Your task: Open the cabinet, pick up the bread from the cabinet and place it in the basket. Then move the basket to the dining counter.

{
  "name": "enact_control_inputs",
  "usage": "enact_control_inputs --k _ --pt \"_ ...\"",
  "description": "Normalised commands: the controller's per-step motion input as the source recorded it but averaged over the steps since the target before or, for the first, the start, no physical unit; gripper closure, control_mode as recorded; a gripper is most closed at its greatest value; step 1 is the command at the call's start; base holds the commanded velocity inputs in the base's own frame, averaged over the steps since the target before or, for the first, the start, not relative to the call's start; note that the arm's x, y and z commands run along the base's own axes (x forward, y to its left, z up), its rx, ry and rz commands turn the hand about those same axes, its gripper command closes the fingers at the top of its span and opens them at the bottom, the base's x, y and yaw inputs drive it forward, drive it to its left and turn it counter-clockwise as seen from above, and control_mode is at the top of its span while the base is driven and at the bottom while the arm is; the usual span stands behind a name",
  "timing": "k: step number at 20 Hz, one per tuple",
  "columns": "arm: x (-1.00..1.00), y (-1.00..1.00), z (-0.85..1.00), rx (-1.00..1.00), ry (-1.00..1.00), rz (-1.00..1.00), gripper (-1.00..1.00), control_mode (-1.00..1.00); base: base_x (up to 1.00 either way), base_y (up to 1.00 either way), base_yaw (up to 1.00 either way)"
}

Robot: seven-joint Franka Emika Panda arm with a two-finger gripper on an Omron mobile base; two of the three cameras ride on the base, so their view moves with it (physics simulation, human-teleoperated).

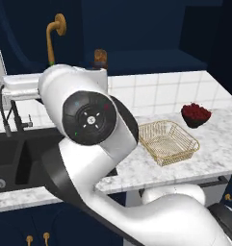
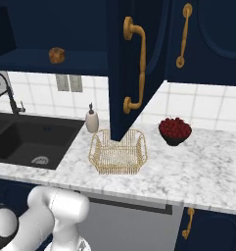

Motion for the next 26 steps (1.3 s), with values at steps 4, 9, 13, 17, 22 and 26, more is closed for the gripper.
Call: enact_control_inputs --k 4,9,13,17,22,26 --pt "-1.0 -1.0 0.06 0.28 -0.13 0.0 1.0 -1.0 0.0 0.0 0.0" --pt "-0.15 -1.0 0.11 0.13 0.13 0.0 1.0 -1.0 0.0 0.0 0.0" --pt "0.3 -1.0 -0.15 0.03 0.2 0.0 1.0 -1.0 0.0 0.0 0.0" --pt "0.79 -1.0 -0.29 0.0 0.34 0.0 1.0 -1.0 0.0 0.0 0.0" --pt "0.69 -0.8 -0.07 0.02 0.2 0.04 1.0 -1.0 0.0 0.0 0.0" --pt "0.43 -0.46 0.0 0.0 0.0 0.08 1.0 -1.0 0.0 0.0 0.0"
